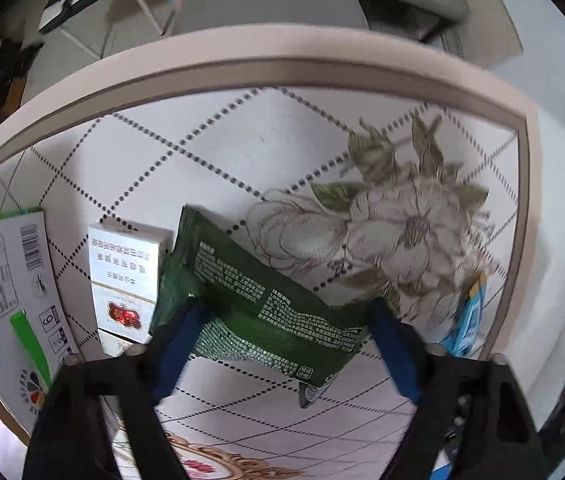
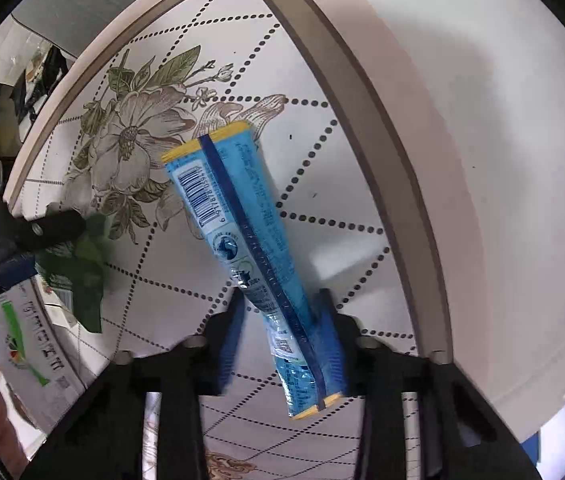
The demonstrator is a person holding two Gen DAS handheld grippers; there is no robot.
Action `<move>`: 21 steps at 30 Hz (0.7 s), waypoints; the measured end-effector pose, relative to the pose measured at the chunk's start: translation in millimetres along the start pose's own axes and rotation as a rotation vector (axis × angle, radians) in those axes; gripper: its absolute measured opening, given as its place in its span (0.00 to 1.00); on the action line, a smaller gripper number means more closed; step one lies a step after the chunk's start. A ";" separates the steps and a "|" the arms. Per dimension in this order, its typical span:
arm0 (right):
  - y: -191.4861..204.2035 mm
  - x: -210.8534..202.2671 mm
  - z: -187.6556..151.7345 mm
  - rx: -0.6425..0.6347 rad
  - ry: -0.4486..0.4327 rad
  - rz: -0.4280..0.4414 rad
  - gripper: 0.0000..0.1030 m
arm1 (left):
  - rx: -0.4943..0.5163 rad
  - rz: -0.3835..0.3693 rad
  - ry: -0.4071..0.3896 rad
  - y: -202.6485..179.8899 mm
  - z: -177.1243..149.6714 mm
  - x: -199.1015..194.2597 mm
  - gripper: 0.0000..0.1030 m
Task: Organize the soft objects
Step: 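Grasp the green snack bag with the left tool while the right tool grasps the blue stick snack, then carry the green bag and blue stick into the box and release both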
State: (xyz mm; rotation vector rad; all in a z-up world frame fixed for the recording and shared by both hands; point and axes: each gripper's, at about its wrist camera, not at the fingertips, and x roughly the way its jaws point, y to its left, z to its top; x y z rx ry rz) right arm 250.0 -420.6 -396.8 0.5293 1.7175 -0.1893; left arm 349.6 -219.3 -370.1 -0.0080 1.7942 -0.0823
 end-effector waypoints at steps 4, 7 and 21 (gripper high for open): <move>0.7 4.7 -7.5 -0.008 0.013 0.002 0.19 | 0.037 0.008 -0.039 -2.2 -4.6 -9.9 0.37; 3.4 5.6 -14.9 -0.013 0.009 0.000 0.17 | 0.073 -0.013 -0.029 -12.0 -13.8 -14.4 0.24; 0.8 9.3 -26.2 -0.043 0.013 0.010 0.17 | -0.232 -0.266 0.064 57.8 -35.5 -23.2 0.60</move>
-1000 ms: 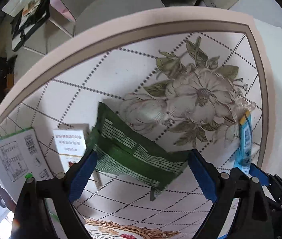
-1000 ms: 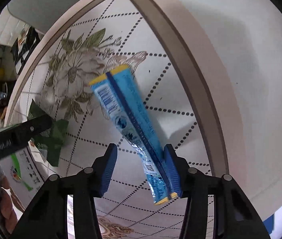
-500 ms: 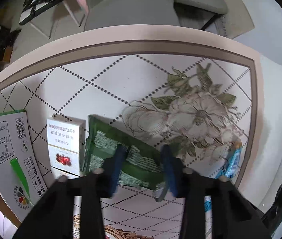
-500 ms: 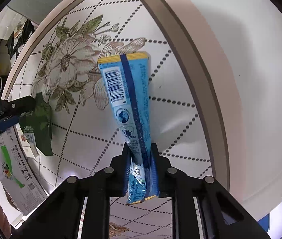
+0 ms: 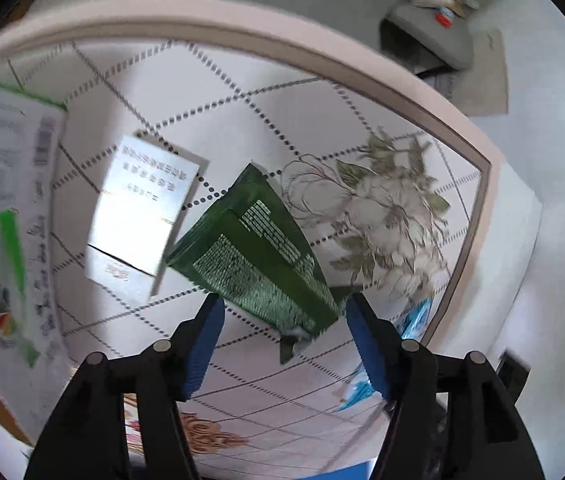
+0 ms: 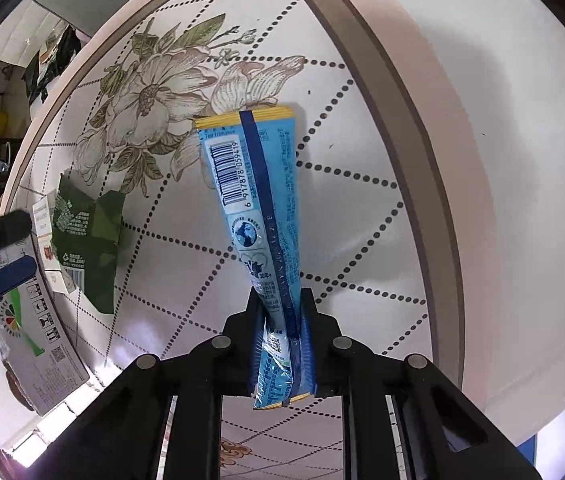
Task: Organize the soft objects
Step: 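Carry the green bag and blue stick into the box and release both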
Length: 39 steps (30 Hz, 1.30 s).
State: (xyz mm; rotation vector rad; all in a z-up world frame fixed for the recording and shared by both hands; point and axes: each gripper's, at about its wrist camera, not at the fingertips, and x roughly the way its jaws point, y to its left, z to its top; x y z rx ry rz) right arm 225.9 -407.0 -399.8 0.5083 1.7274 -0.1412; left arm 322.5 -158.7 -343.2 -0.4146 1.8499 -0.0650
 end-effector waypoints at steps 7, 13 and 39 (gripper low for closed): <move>-6.2 5.4 -1.6 -0.004 0.004 -0.014 0.17 | -0.052 0.097 0.107 -0.3 28.3 45.2 0.67; 18.5 9.4 -4.0 -0.027 0.011 -0.014 0.17 | 0.335 0.258 0.008 -48.9 -4.9 48.1 0.47; 8.7 10.1 -34.8 -0.016 0.000 0.010 0.15 | 0.456 0.281 -0.067 -44.8 -57.2 54.4 0.29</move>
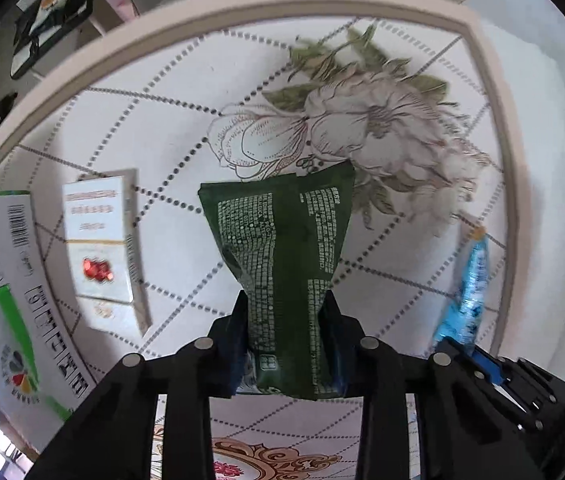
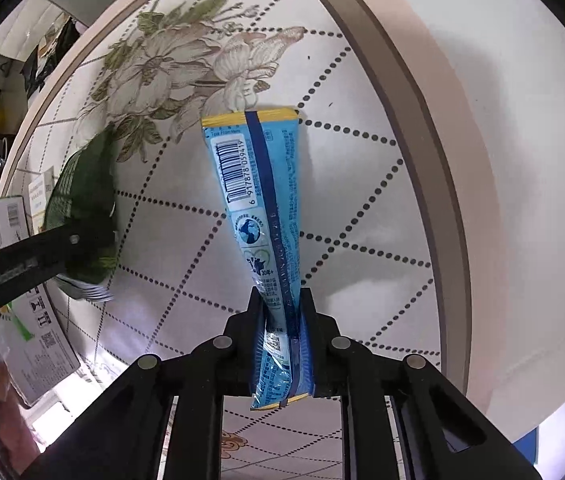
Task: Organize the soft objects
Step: 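Carry the green bag and blue stick into the box and release both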
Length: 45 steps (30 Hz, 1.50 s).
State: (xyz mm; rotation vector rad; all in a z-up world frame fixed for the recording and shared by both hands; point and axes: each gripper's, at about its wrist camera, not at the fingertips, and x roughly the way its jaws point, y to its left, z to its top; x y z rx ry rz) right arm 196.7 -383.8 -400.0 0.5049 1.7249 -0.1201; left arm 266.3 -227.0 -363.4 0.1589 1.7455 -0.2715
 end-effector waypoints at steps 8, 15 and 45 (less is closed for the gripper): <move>32.9 -46.1 -30.3 -0.053 -0.074 0.088 0.15 | -0.025 -0.105 -0.132 34.3 -60.7 -75.9 0.28; 80.1 -109.4 -66.6 -0.128 -0.164 0.161 0.15 | -0.051 -0.213 -0.281 78.6 -88.4 -163.3 0.28; 375.2 -33.7 -120.0 -0.398 -0.120 -0.048 0.15 | -0.250 -0.291 0.033 319.7 -123.4 -55.2 0.29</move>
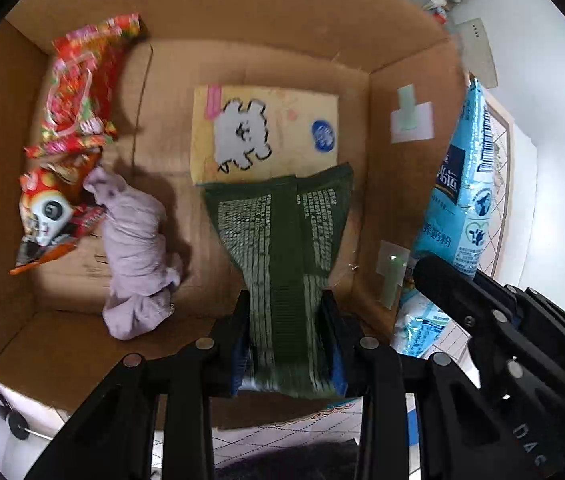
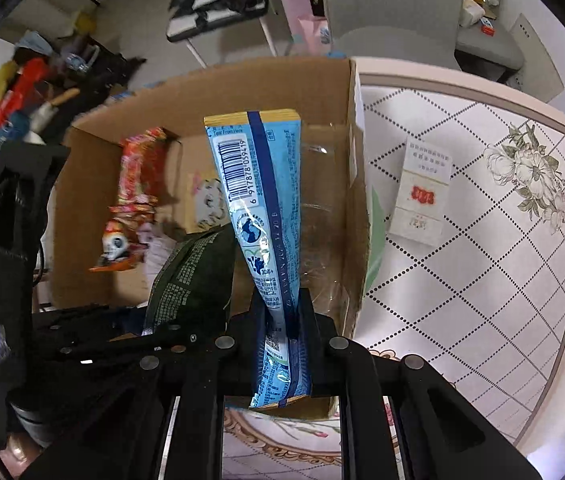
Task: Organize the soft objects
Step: 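Carry the green bag and blue stick into the box and release both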
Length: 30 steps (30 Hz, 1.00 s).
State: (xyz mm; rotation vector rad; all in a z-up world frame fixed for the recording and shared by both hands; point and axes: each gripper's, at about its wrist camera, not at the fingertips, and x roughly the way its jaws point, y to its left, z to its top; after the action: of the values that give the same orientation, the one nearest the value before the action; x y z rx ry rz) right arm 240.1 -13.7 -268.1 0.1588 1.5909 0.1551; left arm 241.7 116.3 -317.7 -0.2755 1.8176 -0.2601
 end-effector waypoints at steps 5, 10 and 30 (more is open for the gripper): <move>-4.2 15.3 3.1 0.023 0.024 -0.013 0.17 | 0.002 0.044 -0.013 0.6 0.0 -1.7 0.29; -0.2 10.7 2.1 0.015 0.007 -0.068 0.22 | -0.008 0.103 -0.067 2.1 -5.6 -19.0 0.31; 23.1 -41.8 -50.1 -0.009 -0.075 -0.100 0.88 | -0.010 0.232 -0.372 36.1 -70.0 -110.2 0.91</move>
State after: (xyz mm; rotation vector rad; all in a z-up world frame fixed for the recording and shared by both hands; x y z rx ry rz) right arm 191.2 0.7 -221.3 0.0768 1.5194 0.0774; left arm 200.2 188.1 -210.7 -0.1088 1.4659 -0.0325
